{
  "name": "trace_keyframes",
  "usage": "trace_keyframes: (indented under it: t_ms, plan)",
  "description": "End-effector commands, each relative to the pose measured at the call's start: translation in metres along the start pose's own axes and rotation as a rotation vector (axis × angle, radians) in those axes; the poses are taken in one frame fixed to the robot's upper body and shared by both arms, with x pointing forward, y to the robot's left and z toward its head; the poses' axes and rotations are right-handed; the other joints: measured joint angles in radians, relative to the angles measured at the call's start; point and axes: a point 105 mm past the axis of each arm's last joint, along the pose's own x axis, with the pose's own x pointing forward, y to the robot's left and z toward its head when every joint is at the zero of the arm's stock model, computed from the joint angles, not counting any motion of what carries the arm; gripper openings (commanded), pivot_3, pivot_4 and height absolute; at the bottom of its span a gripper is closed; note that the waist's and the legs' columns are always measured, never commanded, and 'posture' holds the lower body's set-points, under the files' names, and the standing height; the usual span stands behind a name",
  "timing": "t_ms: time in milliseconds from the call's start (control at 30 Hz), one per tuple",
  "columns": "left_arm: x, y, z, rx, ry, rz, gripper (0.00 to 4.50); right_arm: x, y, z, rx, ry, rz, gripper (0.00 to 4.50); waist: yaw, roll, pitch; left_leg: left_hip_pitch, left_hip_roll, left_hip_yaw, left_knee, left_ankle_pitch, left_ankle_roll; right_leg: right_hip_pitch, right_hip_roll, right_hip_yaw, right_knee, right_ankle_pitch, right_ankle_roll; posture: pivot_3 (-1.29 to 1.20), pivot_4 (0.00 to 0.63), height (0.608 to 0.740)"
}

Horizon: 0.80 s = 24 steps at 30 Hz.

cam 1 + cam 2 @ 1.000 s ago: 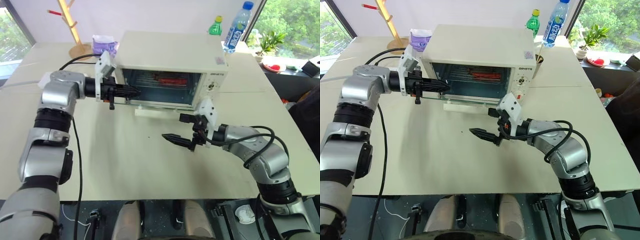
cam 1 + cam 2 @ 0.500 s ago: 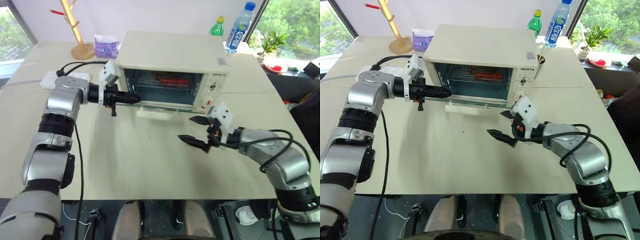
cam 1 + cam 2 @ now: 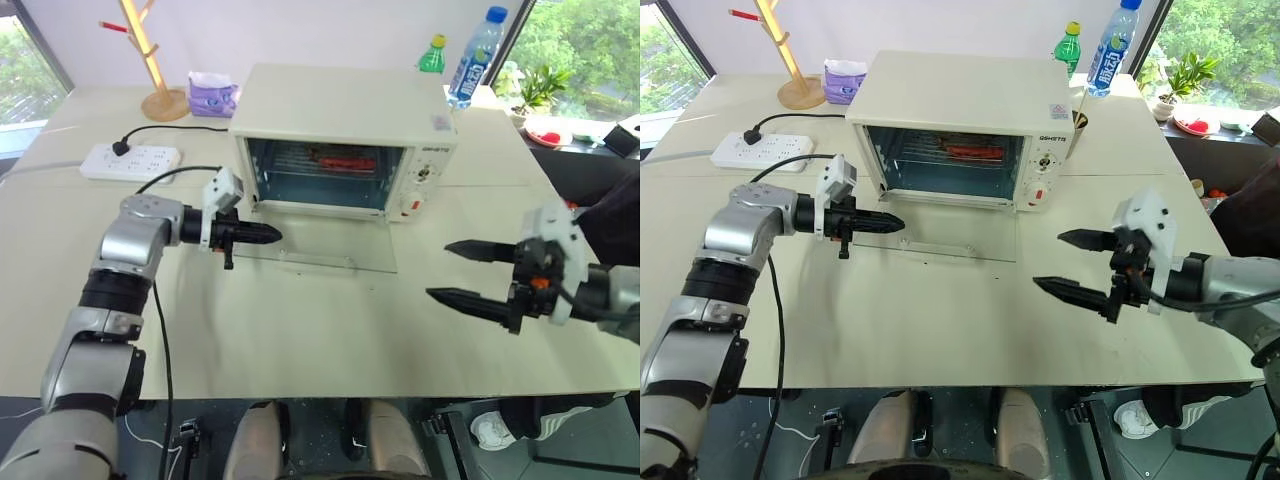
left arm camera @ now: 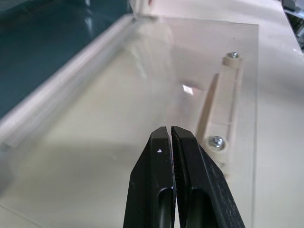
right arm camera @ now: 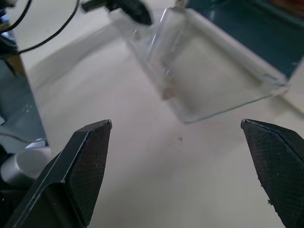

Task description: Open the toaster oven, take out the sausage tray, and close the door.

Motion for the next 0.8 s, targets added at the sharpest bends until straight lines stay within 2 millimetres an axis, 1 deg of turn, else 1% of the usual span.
trace_keyframes:
  t_ms: [33, 167, 267, 333, 467, 567, 633, 700, 800]
  plan:
    - [0.004, 0.0, -0.005, 0.064, 0.027, 0.04, 0.12, -0.002, -0.01, 0.011, -0.043, -0.035, -0.054, 4.5, 0.0, 0.0, 0.0, 0.0, 0.0, 0.0, 0.0, 0.0, 0.0, 0.0, 0.0, 0.0, 0.0, 0.0, 0.0, 0.0, 0.15, 0.722]
    - [0.01, 0.003, -0.017, 0.073, 0.05, 0.095, 0.12, 0.007, -0.016, 0.013, -0.044, -0.058, -0.073, 4.5, 0.0, 0.0, 0.0, 0.0, 0.0, 0.0, 0.0, 0.0, 0.0, 0.0, 0.0, 0.0, 0.0, 0.0, 0.0, 0.0, 0.15, 0.722]
    - [0.01, 0.004, -0.025, 0.1, 0.077, 0.13, 0.12, 0.014, -0.016, 0.014, -0.045, -0.073, -0.062, 4.5, 0.0, 0.0, -0.001, 0.0, 0.0, 0.0, 0.0, 0.0, 0.0, 0.0, 0.0, 0.0, 0.0, 0.0, 0.0, 0.0, 0.15, 0.722]
    - [0.005, 0.004, -0.02, 0.101, 0.06, 0.139, 0.12, 0.019, -0.014, 0.016, -0.055, -0.079, -0.047, 4.5, 0.0, 0.0, -0.001, 0.0, 0.0, 0.0, 0.0, 0.0, 0.0, 0.0, 0.0, 0.0, 0.0, 0.0, 0.0, 0.0, 0.15, 0.722]
    - [-0.019, -0.005, 0.012, 0.054, -0.053, 0.122, 0.12, 0.028, -0.016, 0.022, -0.084, -0.091, -0.054, 4.5, -0.007, 0.0, 0.0, 0.0, 0.001, 0.0, 0.0, 0.0, 0.0, 0.0, 0.0, 0.0, 0.001, 0.0, 0.0, 0.0, 0.15, 0.722]
    - [-0.045, -0.019, 0.04, -0.011, -0.154, 0.086, 0.86, 0.039, -0.016, 0.026, -0.163, -0.082, -0.072, 4.5, -0.008, 0.0, 0.0, 0.0, 0.001, 0.0, 0.0, 0.0, 0.0, -0.001, 0.001, 0.0, 0.001, 0.0, 0.0, 0.0, 0.15, 0.722]
    - [-0.062, -0.027, 0.058, -0.052, -0.216, 0.079, 1.88, 0.051, -0.014, 0.032, -0.193, -0.101, -0.077, 4.5, -0.009, 0.0, 0.0, -0.001, 0.001, 0.0, 0.0, 0.0, 0.0, -0.002, 0.001, 0.0, 0.001, 0.0, 0.0, 0.0, 0.15, 0.722]
    - [-0.077, -0.028, 0.073, -0.091, -0.276, 0.104, 2.85, 0.068, -0.008, 0.04, -0.225, -0.133, -0.062, 4.5, -0.009, 0.0, 0.0, -0.001, 0.001, 0.0, 0.0, 0.0, 0.0, -0.002, 0.0, 0.0, 0.001, 0.0, 0.0, 0.0, 0.15, 0.722]
    - [-0.087, -0.027, 0.082, -0.114, -0.311, 0.14, 4.4, 0.095, -0.001, 0.047, -0.3, -0.144, -0.05, 4.5, -0.009, 0.0, 0.0, 0.0, 0.001, 0.0, 0.0, 0.0, 0.0, -0.002, 0.0, 0.0, 0.001, 0.0, 0.0, 0.0, 0.15, 0.722]
